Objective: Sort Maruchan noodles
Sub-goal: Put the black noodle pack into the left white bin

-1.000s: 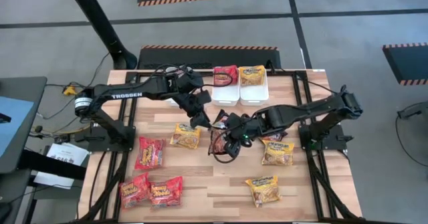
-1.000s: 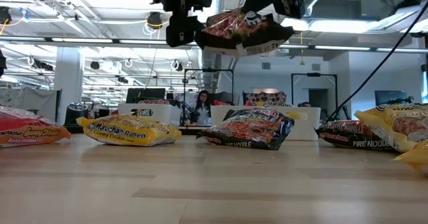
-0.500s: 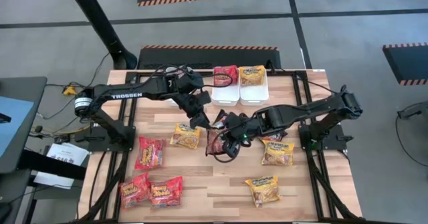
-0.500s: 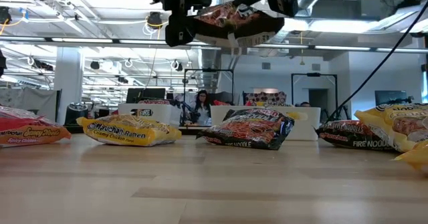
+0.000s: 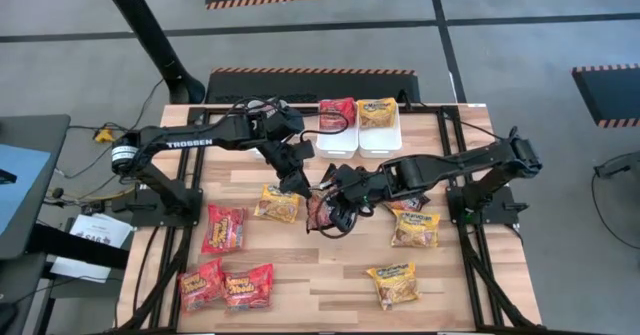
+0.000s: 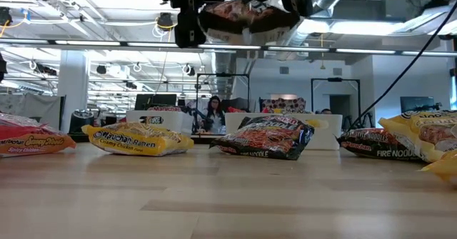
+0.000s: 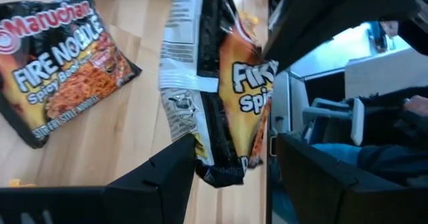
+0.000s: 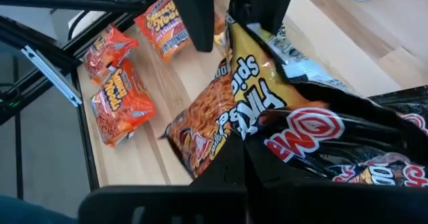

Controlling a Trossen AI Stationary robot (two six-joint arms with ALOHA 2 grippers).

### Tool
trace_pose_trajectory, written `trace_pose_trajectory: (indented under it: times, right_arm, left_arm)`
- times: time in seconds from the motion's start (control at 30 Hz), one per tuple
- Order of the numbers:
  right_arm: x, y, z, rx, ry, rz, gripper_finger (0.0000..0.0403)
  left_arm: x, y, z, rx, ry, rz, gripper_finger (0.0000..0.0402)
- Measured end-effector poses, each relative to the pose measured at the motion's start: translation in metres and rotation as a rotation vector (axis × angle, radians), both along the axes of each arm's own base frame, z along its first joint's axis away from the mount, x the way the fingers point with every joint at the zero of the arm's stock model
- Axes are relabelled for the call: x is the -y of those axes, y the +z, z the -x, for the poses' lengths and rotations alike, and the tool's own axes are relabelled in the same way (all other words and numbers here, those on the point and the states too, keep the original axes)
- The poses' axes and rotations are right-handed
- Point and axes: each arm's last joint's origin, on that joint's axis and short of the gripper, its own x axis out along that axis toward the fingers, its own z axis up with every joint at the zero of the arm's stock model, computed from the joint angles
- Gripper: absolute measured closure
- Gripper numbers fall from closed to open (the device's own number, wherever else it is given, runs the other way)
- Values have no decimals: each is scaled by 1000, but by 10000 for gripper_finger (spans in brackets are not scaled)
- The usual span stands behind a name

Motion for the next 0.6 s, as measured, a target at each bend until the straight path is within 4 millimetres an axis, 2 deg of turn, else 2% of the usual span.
trace_pose_trajectory:
  times: [0.17,0.3,0.43,0.6]
  right_arm:
    - [5,21,-3,64,9,24,402]
    - [9,29,-4,83,-11,43,402]
    - [10,28,-4,74,-14,44,402]
    - [9,20,-8,38,-9,47,399]
  left_arm:
    - [5,0,-1,20,-42,-28,206]
    - [6,0,-1,38,-61,-58,220]
    - [6,0,-1,50,-73,-79,259]
    - [6,-1,-1,60,-92,-104,334]
